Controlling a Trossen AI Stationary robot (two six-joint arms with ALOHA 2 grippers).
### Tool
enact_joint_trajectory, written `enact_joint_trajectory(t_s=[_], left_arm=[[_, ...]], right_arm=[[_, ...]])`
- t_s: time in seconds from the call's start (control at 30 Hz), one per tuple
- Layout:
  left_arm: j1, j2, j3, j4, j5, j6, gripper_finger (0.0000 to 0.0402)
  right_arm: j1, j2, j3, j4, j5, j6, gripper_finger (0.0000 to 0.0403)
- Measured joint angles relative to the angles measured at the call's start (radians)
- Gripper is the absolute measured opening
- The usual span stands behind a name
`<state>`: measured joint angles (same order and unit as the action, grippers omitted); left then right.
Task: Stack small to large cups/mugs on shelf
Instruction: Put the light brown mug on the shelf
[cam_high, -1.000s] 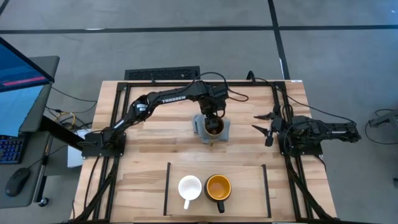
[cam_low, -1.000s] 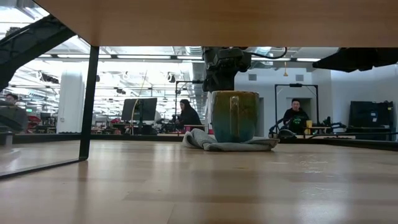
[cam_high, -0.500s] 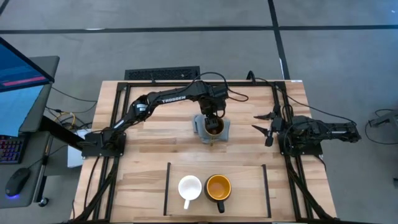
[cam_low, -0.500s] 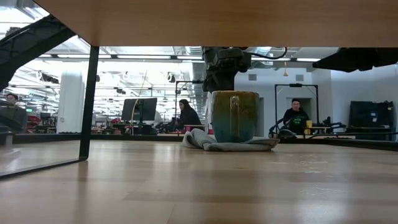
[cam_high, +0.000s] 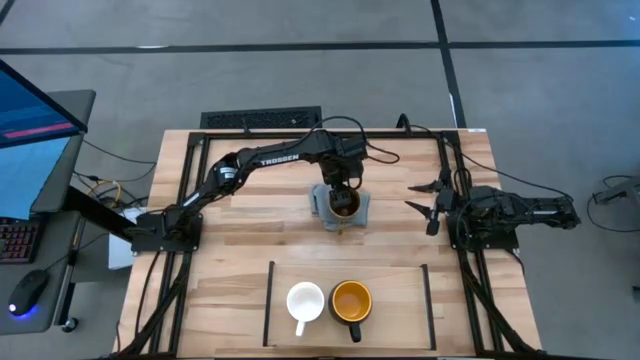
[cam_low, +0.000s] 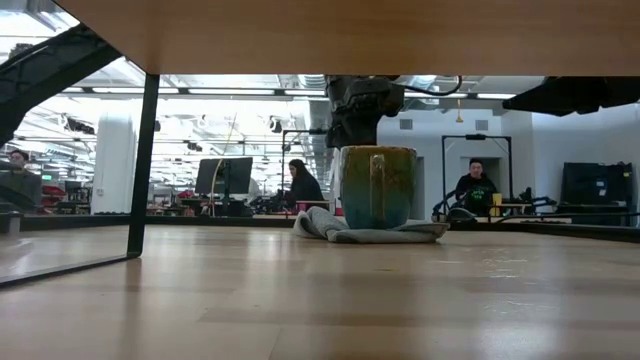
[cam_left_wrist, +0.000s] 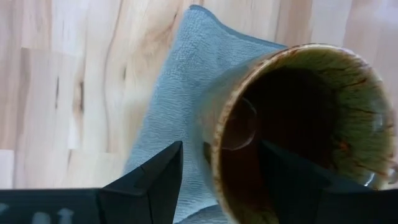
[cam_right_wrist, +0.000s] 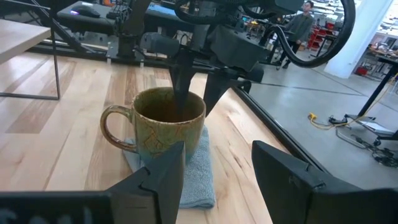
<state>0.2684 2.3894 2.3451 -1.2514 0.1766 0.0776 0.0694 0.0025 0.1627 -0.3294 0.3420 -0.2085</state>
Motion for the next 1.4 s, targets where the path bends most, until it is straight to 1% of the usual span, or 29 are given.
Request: enact_joint_trajectory(t_s=[0.37,0.73,0.8,0.9,0.97,1.03,1.17,1.4], left_arm=[[0.000,0.000,0.000,0.009,-0.008,0.050,0.0197],[0.019,0.001,0.000,0.038,-0.005,0.054,0.0197],[0.025,0.001,0.000,0.034,0.021,0.054,0.0197],[0.038,0.001,0.000,0.027,0.118,0.053,0.0197],[0.044,0.001,0.000,0.027,0.159,0.051,0.0197],[0.050,0.000,0.000,0.026,0.156,0.050,0.0197],[0.056,-0.004,0.000,0.031,0.113,0.061,0.0197],[0.062,-0.016,0.002,0.028,0.107,0.084,0.0197]], right_arm=[[0.000,0.000,0.000,-0.003,0.000,0.000,0.0210],[0.000,0.000,0.000,-0.014,0.000,0.026,0.0210],[0.000,0.000,0.000,-0.014,0.000,0.026,0.0210],[0.000,0.000,0.000,-0.014,0.000,0.026,0.0210],[0.000,0.000,0.000,-0.014,0.000,0.026,0.0210],[0.000,0.000,0.000,-0.014,0.000,0.026,0.0210],[0.000,0.000,0.000,-0.014,0.000,0.026,0.0210],[0.000,0.000,0.000,-0.015,0.000,0.026,0.0210]])
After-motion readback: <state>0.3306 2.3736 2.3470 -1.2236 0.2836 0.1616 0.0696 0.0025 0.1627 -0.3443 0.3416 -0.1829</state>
